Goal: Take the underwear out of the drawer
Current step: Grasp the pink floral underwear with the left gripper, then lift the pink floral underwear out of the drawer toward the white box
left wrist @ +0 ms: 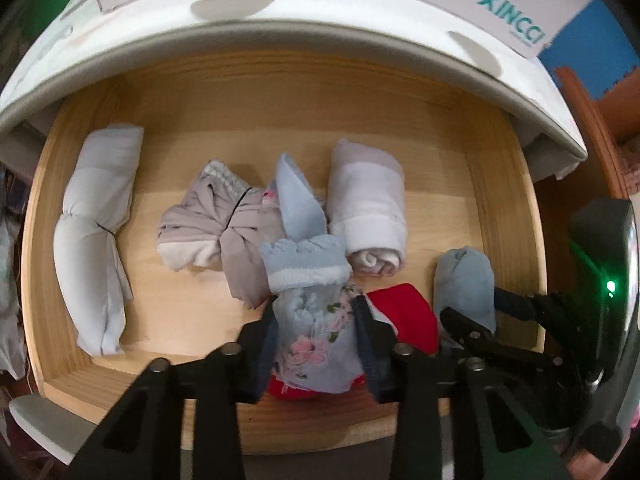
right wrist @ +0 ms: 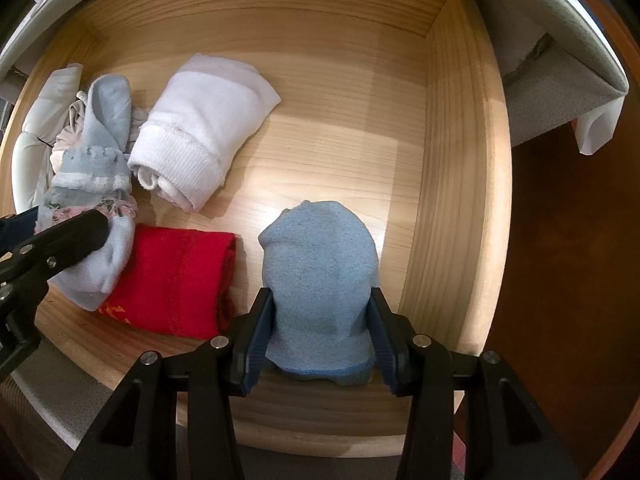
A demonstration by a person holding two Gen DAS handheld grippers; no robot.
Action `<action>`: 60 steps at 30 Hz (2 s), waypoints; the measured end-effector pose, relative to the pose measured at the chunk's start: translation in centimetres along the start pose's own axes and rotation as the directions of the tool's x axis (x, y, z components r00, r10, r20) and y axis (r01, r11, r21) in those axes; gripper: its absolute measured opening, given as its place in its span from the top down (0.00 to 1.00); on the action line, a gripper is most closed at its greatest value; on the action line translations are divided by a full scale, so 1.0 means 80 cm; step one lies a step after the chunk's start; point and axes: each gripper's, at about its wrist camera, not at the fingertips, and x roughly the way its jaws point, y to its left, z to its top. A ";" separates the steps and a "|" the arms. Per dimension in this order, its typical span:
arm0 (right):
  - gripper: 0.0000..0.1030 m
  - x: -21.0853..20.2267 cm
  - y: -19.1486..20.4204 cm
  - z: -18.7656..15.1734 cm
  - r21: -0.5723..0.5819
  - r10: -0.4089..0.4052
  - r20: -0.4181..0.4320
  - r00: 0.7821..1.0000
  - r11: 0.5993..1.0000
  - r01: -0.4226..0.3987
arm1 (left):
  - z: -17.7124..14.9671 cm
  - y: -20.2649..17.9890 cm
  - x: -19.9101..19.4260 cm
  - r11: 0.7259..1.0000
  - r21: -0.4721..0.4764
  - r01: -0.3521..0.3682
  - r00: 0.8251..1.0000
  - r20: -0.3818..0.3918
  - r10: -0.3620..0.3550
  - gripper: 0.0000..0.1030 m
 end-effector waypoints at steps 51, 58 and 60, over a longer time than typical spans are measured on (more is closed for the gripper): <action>0.57 0.006 0.015 0.013 -0.004 -0.014 -0.005 1.000 1.000 0.014 | -0.022 0.059 -0.084 0.999 -0.027 -0.046 0.993 0.111 0.049 0.76; 0.57 0.004 0.014 0.016 -0.005 -0.015 -0.006 1.000 1.000 0.015 | -0.018 0.069 -0.099 0.997 -0.027 -0.070 0.988 0.134 0.074 0.76; 0.57 0.004 0.011 0.015 -0.005 -0.016 -0.006 1.000 1.000 0.015 | -0.017 0.072 -0.104 0.997 -0.030 -0.075 0.987 0.140 0.079 0.76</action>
